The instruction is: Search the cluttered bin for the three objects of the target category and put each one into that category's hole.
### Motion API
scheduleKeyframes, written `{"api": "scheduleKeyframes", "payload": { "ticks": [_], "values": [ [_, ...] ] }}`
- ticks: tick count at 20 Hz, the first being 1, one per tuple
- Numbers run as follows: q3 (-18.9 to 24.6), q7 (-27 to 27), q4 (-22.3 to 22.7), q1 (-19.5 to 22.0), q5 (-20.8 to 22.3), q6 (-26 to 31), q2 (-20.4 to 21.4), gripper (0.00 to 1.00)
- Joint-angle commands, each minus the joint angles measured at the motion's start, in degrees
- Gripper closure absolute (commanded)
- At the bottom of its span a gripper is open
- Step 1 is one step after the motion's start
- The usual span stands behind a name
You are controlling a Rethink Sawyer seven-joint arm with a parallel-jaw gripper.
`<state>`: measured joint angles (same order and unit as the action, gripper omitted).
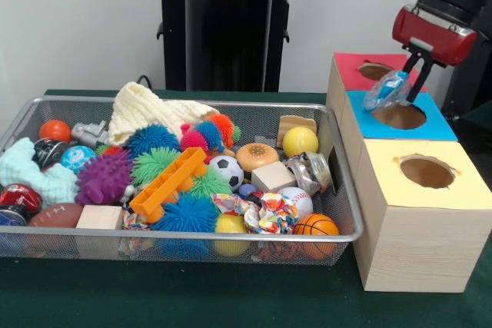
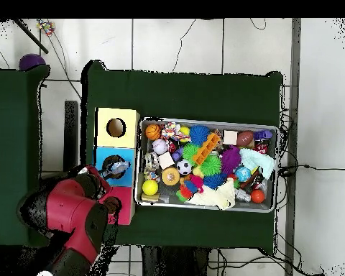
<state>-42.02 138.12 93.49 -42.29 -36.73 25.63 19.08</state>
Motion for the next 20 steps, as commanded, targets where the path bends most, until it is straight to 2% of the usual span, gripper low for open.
{"api": "scheduleKeyframes", "payload": {
  "ticks": [1, 4, 7, 15, 20],
  "values": [
    [3.7, 16.4, -9.8, 4.1, -1.9, 6.2, -8.3, 1.00],
    [2.6, 18.3, -11.6, 3.9, -2.6, 6.1, -10.5, 1.00],
    [3.0, 18.9, -10.3, 3.4, -3.3, 4.1, -10.5, 1.00],
    [5.5, 18.2, -3.2, 2.2, -3.0, -1.6, -7.1, 1.00],
    [8.3, 16.6, 2.5, 2.7, -2.4, -7.0, -3.5, 1.00]
  ]
}}
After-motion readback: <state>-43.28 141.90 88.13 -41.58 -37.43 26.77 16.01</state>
